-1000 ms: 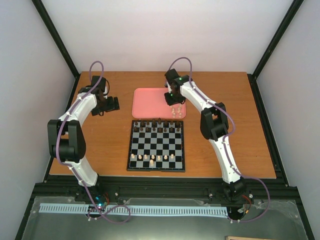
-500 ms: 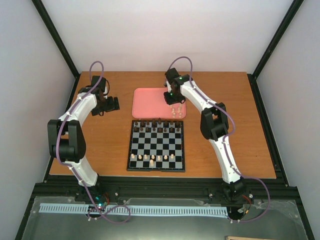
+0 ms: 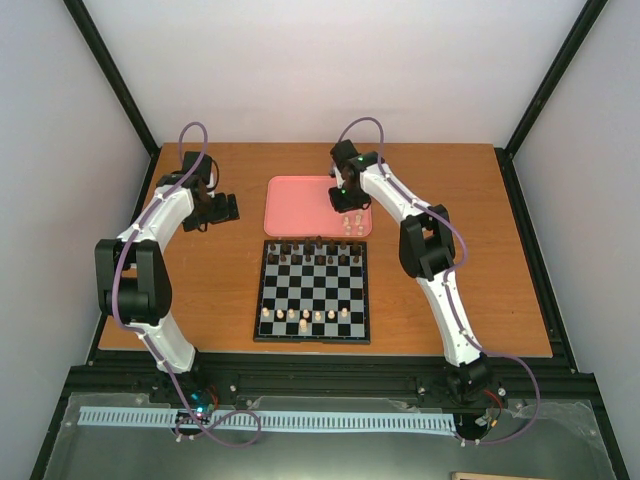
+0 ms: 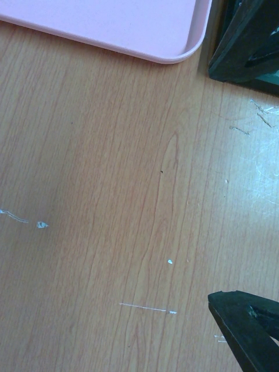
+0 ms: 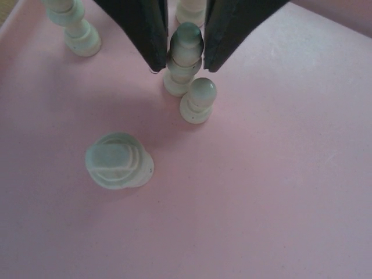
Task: Set up the chess pieces on the board
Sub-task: Pick up the chess piece from the storage box.
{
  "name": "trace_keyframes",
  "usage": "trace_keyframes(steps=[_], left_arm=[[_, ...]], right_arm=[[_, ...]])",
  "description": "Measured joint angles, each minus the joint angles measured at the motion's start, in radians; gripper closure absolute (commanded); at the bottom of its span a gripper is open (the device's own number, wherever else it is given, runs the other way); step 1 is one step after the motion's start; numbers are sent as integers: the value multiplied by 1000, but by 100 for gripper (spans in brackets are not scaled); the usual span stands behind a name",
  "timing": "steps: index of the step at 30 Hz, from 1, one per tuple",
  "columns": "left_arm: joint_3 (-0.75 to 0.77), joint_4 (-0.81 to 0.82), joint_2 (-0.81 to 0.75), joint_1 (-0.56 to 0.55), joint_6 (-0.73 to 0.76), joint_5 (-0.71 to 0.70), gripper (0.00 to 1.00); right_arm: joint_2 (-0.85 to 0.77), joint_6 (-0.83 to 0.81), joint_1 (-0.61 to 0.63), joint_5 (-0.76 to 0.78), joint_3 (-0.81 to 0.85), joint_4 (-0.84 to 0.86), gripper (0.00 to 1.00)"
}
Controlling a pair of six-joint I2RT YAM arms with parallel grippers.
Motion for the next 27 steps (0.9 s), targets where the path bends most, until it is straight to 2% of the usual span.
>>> trace_keyframes(steps=[5, 15, 27], left_arm=[[0, 0, 0, 0, 0, 0, 0], [0, 0, 0, 0, 0, 0, 0], [0, 0, 0, 0, 0, 1, 0]], right_arm=[[1, 0, -1, 1, 13, 0, 89], [-6, -1, -3, 1, 17, -8, 89], [-154, -22, -3, -26, -57, -6, 89]])
